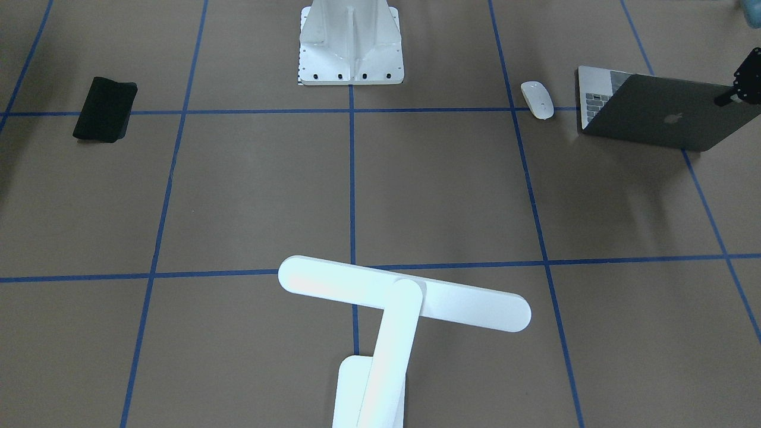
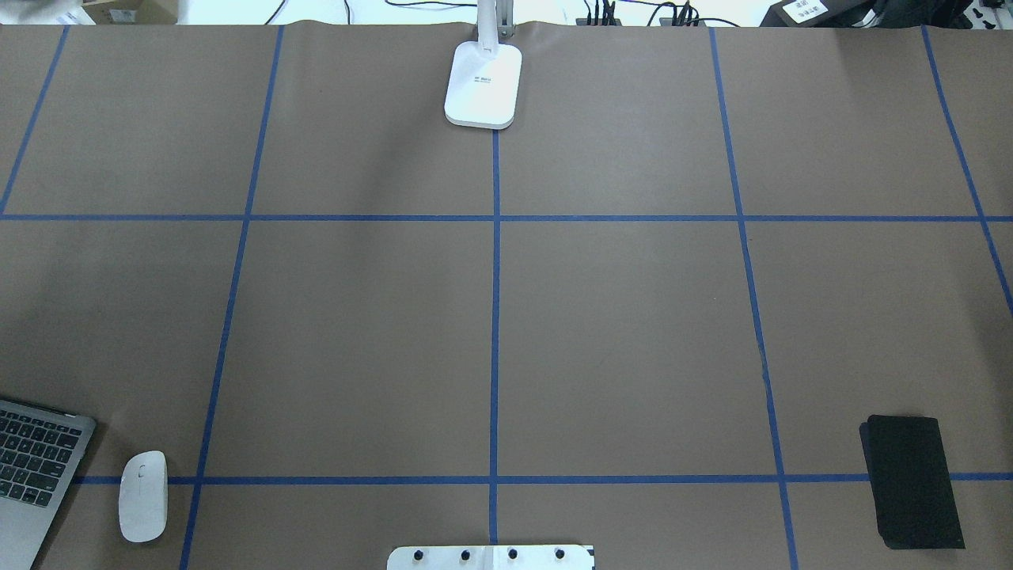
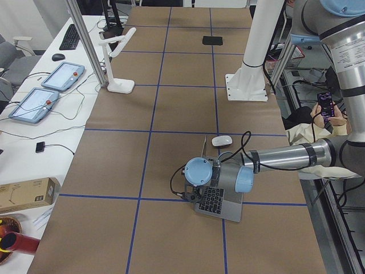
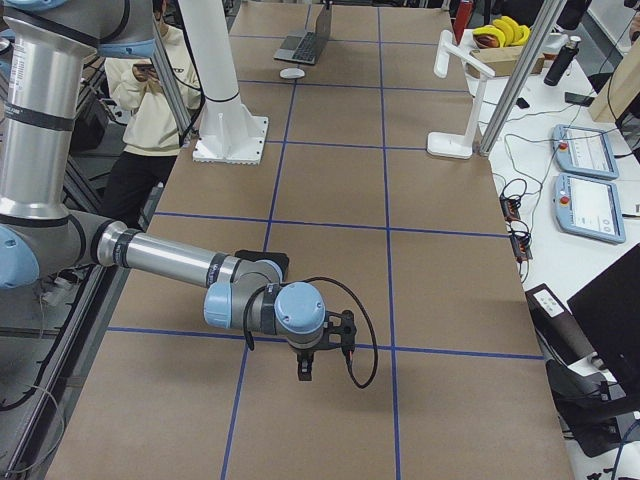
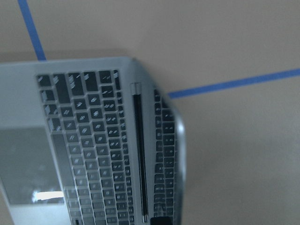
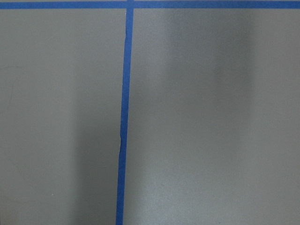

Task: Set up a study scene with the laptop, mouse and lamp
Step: 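Grasp the grey laptop edge with the left gripper and lift it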

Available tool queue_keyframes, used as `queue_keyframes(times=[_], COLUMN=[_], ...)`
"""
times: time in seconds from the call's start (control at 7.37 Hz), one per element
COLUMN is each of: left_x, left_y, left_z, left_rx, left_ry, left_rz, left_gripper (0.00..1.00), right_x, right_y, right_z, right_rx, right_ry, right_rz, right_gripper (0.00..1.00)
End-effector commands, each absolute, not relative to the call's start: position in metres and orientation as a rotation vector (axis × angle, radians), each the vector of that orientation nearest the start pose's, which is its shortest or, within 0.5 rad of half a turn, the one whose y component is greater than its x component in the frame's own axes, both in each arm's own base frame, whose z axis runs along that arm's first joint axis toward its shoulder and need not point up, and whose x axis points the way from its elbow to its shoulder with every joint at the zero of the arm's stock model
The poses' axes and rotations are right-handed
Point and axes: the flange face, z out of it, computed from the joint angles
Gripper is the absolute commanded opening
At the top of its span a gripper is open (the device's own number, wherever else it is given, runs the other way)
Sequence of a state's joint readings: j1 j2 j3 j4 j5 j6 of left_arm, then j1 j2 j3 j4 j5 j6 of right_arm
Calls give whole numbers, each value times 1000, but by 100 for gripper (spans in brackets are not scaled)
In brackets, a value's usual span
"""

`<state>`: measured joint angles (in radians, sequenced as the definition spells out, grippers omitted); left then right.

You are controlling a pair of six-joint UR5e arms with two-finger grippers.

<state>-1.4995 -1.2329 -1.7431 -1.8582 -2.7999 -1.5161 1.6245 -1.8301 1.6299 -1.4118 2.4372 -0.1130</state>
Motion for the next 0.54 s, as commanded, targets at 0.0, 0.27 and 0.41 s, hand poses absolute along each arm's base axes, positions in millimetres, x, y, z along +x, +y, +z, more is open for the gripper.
queue_keyframes(times=[0.0,0.27,0.41], left_x=[-10,-6,-3], left_y=[-385,-434,-464], left_z=[613,561,530], left_rx=[-902,-922,-913], left_ry=[1072,1101,1113], left_rz=[-1149,-1178,-1190], left_gripper=[0,0,0], right_x=[78,78,78], right_y=[-371,-371,-371], right_z=[719,722,723], right_rx=[36,27,28], right_ry=[-864,-857,-853], right_rz=[-39,-30,-32], right_gripper=[100,100,100])
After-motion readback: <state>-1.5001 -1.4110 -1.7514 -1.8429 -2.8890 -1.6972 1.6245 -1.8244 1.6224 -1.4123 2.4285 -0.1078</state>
